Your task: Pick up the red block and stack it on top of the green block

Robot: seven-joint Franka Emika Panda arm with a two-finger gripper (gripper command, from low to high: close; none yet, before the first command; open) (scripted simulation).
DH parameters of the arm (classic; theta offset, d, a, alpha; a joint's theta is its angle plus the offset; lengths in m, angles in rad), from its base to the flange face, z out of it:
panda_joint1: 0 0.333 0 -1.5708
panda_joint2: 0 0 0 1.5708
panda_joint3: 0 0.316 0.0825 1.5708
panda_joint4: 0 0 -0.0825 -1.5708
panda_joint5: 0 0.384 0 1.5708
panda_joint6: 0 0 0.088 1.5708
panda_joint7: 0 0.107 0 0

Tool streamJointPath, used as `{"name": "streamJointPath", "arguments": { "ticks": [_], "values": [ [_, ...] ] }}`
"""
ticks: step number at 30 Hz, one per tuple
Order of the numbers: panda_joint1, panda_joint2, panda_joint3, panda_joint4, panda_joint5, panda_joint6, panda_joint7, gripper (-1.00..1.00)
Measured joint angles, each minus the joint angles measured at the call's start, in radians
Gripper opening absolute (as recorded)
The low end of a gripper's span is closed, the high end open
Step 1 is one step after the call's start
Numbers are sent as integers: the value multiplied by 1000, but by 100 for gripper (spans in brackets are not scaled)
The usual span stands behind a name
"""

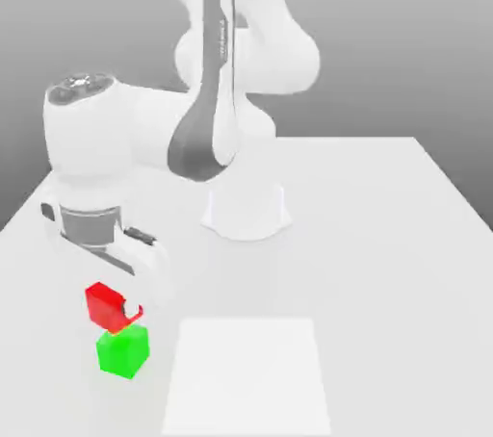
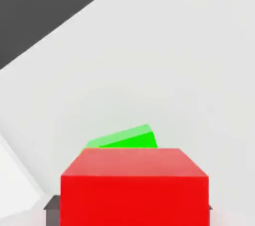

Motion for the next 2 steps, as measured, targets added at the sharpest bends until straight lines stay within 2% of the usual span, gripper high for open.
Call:
{"name": "streamJointPath", "arguments": {
  "ticks": [2],
  "values": [
    [0,0,0,0,0,0,0,100]
  ]
}}
